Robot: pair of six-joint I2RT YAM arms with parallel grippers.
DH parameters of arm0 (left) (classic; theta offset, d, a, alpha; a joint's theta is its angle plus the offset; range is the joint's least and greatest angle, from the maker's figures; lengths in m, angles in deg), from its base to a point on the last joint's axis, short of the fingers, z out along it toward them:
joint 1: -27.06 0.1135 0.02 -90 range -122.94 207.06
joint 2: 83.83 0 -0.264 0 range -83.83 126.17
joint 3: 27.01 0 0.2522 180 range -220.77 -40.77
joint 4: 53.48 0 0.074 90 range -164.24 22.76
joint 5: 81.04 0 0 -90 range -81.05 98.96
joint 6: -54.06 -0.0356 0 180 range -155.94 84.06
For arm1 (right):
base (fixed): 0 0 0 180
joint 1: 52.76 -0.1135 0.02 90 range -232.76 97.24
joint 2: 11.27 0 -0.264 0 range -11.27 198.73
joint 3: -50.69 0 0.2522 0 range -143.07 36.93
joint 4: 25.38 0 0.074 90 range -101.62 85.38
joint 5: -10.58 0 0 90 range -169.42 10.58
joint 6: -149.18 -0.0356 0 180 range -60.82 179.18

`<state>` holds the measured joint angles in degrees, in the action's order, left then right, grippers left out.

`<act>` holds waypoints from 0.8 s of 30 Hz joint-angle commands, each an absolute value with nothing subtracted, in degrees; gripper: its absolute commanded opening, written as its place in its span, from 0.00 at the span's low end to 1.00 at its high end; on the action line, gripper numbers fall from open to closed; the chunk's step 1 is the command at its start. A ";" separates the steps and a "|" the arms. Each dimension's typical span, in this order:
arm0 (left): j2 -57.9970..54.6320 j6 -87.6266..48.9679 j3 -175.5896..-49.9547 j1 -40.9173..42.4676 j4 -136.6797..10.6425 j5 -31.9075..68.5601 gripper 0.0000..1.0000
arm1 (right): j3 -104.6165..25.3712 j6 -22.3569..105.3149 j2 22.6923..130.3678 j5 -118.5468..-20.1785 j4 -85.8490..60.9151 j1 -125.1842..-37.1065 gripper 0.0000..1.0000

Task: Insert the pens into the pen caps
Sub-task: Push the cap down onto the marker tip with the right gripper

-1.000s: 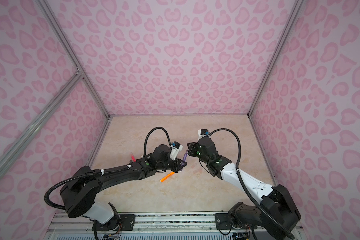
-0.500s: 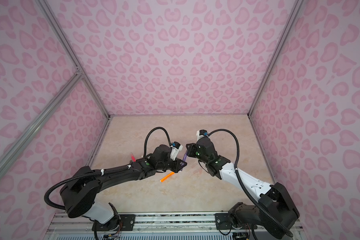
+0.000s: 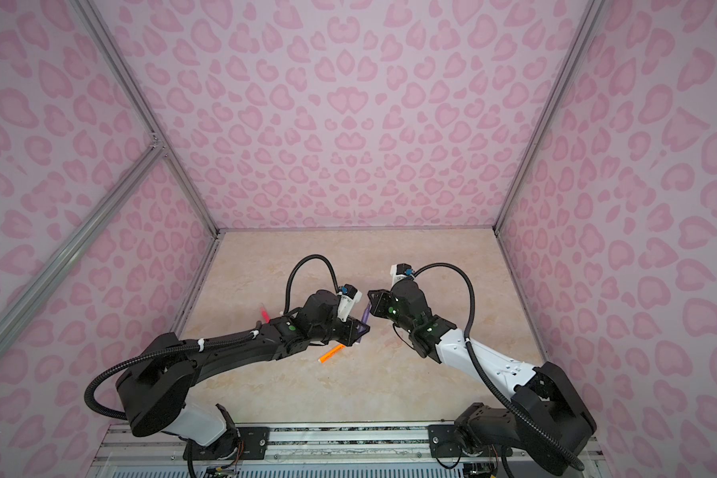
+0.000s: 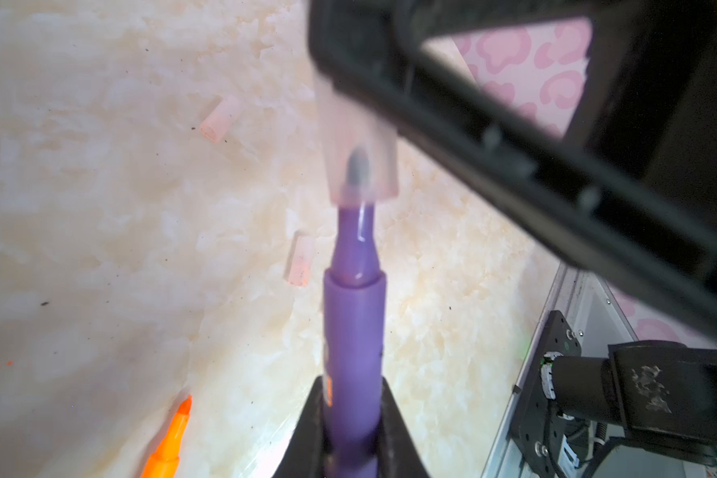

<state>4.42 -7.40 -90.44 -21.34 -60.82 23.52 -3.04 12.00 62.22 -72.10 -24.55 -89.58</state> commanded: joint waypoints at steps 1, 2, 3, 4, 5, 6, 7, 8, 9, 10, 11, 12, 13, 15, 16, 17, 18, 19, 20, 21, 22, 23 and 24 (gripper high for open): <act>3.15 -7.20 -89.99 -21.11 -57.85 21.55 0.03 | -2.52 10.71 62.83 -71.36 -26.86 -90.95 0.00; 3.04 -7.20 -90.01 -21.07 -57.97 21.44 0.03 | -2.66 10.91 62.96 -71.63 -26.81 -91.44 0.00; 3.01 -7.20 -89.91 -21.01 -57.92 21.29 0.03 | -2.88 11.09 63.19 -72.33 -26.53 -92.11 0.00; 2.86 -7.11 -89.82 -21.01 -57.87 21.11 0.03 | -3.01 11.26 63.34 -72.80 -26.38 -92.53 0.00; 2.75 -7.06 -89.60 -21.03 -57.86 20.87 0.03 | -3.06 11.28 63.47 -73.07 -26.38 -92.92 0.00; 2.53 -6.94 -89.51 -21.03 -57.81 20.59 0.04 | -3.02 11.20 63.60 -73.26 -26.51 -93.21 0.00; 2.33 -6.87 -89.32 -20.97 -57.74 20.22 0.03 | -2.99 11.11 63.68 -73.32 -26.72 -93.36 0.00; 1.96 -6.72 -89.04 -20.91 -57.64 19.87 0.03 | -2.89 11.10 63.74 -73.32 -26.91 -93.54 0.00; 1.61 -6.53 -88.71 -20.86 -57.40 19.41 0.03 | -2.82 11.12 63.72 -73.27 -27.15 -93.69 0.00; 1.21 -6.36 -88.29 -20.83 -57.18 18.97 0.03 | -2.72 11.27 63.69 -73.33 -27.54 -93.84 0.00; 0.64 -6.09 -87.85 -20.69 -56.98 18.32 0.03 | -2.67 11.36 63.61 -73.31 -27.61 -93.92 0.00; 0.17 -5.89 -87.36 -20.50 -56.81 17.74 0.03 | -2.56 11.45 63.51 -73.36 -27.83 -93.98 0.00; -0.37 -5.71 -86.91 -20.47 -56.78 17.28 0.03 | -2.53 11.64 63.52 -73.20 -28.19 -94.02 0.00; -1.60 -5.61 -85.86 -20.23 -55.89 16.99 0.03 | -2.60 12.21 63.61 -72.33 -29.09 -94.16 0.00; -2.16 -5.79 -85.57 -20.25 -54.70 17.24 0.04 | -2.62 12.45 63.69 -71.86 -29.44 -94.19 0.00; -2.63 -6.01 -85.34 -20.28 -54.10 18.02 0.03 | -2.62 12.80 63.71 -71.19 -30.10 -94.16 0.00; -3.12 -6.34 -85.12 -20.28 -53.60 18.90 0.03 | -2.62 13.07 63.70 -70.62 -30.70 -94.16 0.00; -3.53 -6.62 -84.92 -20.23 -52.96 19.86 0.03 | -2.58 13.25 63.62 -70.10 -31.09 -94.14 0.00; -4.12 -6.96 -84.64 -20.32 -52.21 21.06 0.03 | -2.46 13.45 63.39 -69.46 -31.75 -94.16 0.00; -4.72 -7.21 -84.35 -20.31 -51.51 21.79 0.03 | -2.26 13.48 63.14 -68.61 -32.64 -94.16 0.00; -5.52 -7.37 -83.73 -20.39 -50.71 22.31 0.03 | -1.97 13.48 62.79 -67.83 -33.67 -94.16 0.00; -6.48 -7.37 -82.89 -20.41 -49.48 22.87 0.03 | -1.54 13.48 62.29 -66.96 -34.84 -94.09 0.00; -7.41 -7.33 -82.00 -20.40 -48.27 23.12 0.03 | -1.12 13.48 61.84 -66.29 -35.86 -94.24 0.00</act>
